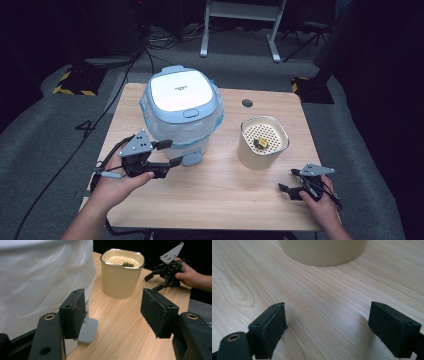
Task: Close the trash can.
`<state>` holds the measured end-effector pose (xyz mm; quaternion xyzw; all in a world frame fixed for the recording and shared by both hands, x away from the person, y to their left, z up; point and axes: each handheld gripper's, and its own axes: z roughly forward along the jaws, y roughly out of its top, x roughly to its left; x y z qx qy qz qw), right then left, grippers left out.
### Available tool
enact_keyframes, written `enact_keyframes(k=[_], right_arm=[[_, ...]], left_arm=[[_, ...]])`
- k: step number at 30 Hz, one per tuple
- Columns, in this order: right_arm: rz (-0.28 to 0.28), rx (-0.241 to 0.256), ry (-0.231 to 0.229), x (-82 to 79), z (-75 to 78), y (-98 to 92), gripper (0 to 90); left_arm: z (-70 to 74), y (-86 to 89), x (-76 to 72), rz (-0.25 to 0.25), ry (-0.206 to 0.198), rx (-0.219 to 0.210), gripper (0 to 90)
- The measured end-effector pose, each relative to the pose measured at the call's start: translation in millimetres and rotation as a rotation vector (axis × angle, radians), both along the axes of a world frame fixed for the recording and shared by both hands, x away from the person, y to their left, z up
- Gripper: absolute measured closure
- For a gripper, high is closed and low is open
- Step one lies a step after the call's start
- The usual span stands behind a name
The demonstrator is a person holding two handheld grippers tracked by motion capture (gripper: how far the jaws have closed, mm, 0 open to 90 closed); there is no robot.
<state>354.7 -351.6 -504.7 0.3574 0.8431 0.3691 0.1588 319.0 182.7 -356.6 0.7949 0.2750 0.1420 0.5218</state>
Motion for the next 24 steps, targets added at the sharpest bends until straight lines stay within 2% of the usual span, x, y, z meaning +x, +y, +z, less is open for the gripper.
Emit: enact_keyframes(k=[6, 7, 11, 17, 19, 24], right_arm=[[0.000, 0.000, 0.000, 0.0, 0.0, 0.0, 14.7], [0.000, 0.000, 0.000, 0.0, 0.0, 0.0, 14.7], [0.000, 0.000, 0.000, 0.0, 0.0, 0.0, 14.7], [0.000, 0.000, 0.000, 0.0, 0.0, 0.0, 14.7], [0.000, 0.000, 0.000, 0.0, 0.0, 0.0, 14.7], [0.000, 0.000, 0.000, 0.1, 0.0, 0.0, 14.7]], left_arm=[[-23.8, 5.6, 2.4, 0.026, 0.017, -0.002, 37.0], [-28.4, 5.9, 2.3, 0.029, 0.030, -0.005, 36.9], [-45.1, 8.3, 4.0, 0.051, 0.046, 0.020, 36.2], [-67.2, 11.9, 6.0, 0.084, 0.076, 0.021, 35.4], [-74.3, 14.2, 7.8, 0.094, 0.080, 0.034, 34.5], [-96.7, 16.2, 10.1, 0.113, 0.129, 0.048, 34.0]])
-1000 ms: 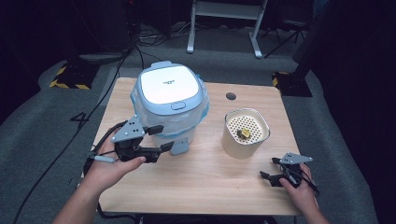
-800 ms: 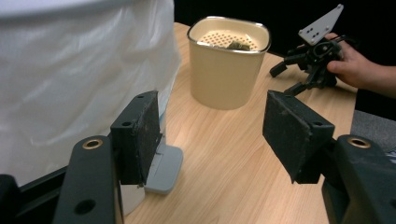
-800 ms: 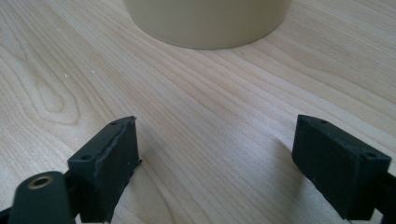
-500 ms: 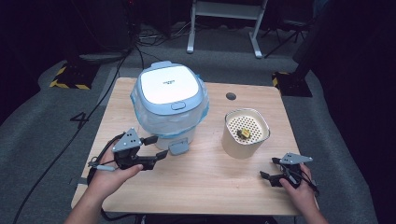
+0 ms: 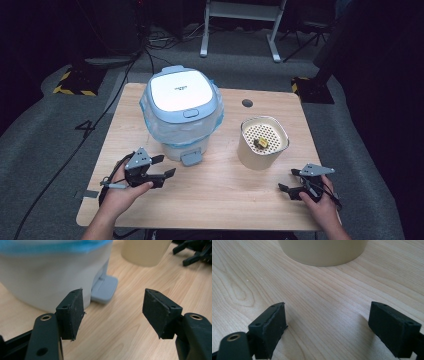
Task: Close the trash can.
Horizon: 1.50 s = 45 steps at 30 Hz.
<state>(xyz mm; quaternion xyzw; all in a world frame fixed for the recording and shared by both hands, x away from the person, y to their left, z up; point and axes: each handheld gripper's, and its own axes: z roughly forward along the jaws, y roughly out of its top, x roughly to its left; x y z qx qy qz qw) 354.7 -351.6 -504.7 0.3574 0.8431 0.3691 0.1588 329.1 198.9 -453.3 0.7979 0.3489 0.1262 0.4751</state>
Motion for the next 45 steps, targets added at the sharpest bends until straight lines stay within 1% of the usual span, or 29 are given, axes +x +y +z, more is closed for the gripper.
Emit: enact_keyframes(k=[2, 4, 5, 8, 11, 13, 14, 16, 19, 21, 23, 24, 26, 27, 30, 31, 32, 34, 35, 37, 45], right_arm=[[0.000, 0.000, 0.000, 0.0, 0.0, 0.0, 14.7], [0.000, 0.000, 0.000, 0.0, 0.0, 0.0, 14.7], [0.000, 0.000, 0.000, 0.0, 0.0, 0.0, 14.7], [0.000, 0.000, 0.000, 0.0, 0.0, 0.0, 14.7], [0.000, 0.000, 0.000, 0.0, 0.0, 0.0, 14.7], [0.000, 0.000, 0.000, 0.0, 0.0, 0.0, 14.8], [0.000, 0.000, 0.000, 0.0, 0.0, 0.0, 14.7], [0.000, 0.000, 0.000, 0.0, 0.0, 0.0, 14.7], [0.000, 0.000, 0.000, 0.0, 0.0, 0.0, 14.8], [0.000, 0.000, 0.000, 0.0, 0.0, 0.0, 14.7], [0.000, 0.000, 0.000, 0.0, 0.0, 0.0, 14.8], [0.000, 0.000, 0.000, 0.0, 0.0, 0.0, 14.8], [0.000, 0.000, 0.000, 0.0, 0.0, 0.0, 14.7], [0.000, 0.000, 0.000, 0.0, 0.0, 0.0, 14.7], [0.000, 0.000, 0.000, 0.0, 0.0, 0.0, 14.7], [0.000, 0.000, 0.000, 0.0, 0.0, 0.0, 14.7], [0.000, 0.000, 0.000, 0.0, 0.0, 0.0, 14.7], [0.000, 0.000, 0.000, 0.0, 0.0, 0.0, 14.8], [0.000, 0.000, 0.000, 0.0, 0.0, 0.0, 14.7], [0.000, 0.000, 0.000, 0.0, 0.0, 0.0, 14.7], [0.000, 0.000, 0.000, 0.0, 0.0, 0.0, 14.8]], left_arm=[[-7.4, 0.4, 0.5, 0.006, 0.011, 0.015, 34.1], [-13.0, 1.4, 1.5, 0.010, 0.021, 0.020, 33.9], [-15.3, 1.8, 1.9, 0.012, 0.031, 0.022, 33.7], [-21.5, 3.0, 3.4, 0.027, 0.064, 0.046, 33.1], [-28.3, 3.2, 4.4, 0.030, 0.094, 0.063, 33.0], [-32.4, 2.7, 4.6, 0.036, 0.104, 0.076, 33.0], [-33.6, 2.9, 4.7, 0.033, 0.110, 0.092, 33.0], [-36.9, 2.2, 4.8, 0.037, 0.118, 0.108, 32.9], [-40.3, -0.2, 4.5, 0.047, 0.118, 0.161, 32.5], [-42.5, -1.9, 4.1, 0.040, 0.126, 0.183, 32.3], [-44.4, -3.5, 3.6, 0.035, 0.136, 0.189, 31.8], [-45.5, -4.3, 3.5, 0.037, 0.134, 0.193, 31.7], [-47.4, -5.5, 3.2, 0.034, 0.138, 0.209, 31.6], [-48.0, -5.7, 3.2, 0.032, 0.130, 0.214, 31.0], [-48.9, -6.5, 3.4, 0.037, 0.122, 0.215, 29.0], [-50.3, -7.2, 3.4, 0.047, 0.117, 0.215, 26.5], [-50.7, -8.2, 3.7, 0.073, 0.112, 0.223, 23.9], [-51.2, -10.5, 5.2, 0.134, 0.118, 0.258, 16.7], [-51.4, -11.7, 6.3, 0.142, 0.126, 0.259, 13.0], [-51.3, -12.6, 7.7, 0.142, 0.133, 0.263, 10.1], [-51.6, -12.9, 7.9, 0.142, 0.131, 0.263, 9.5]])
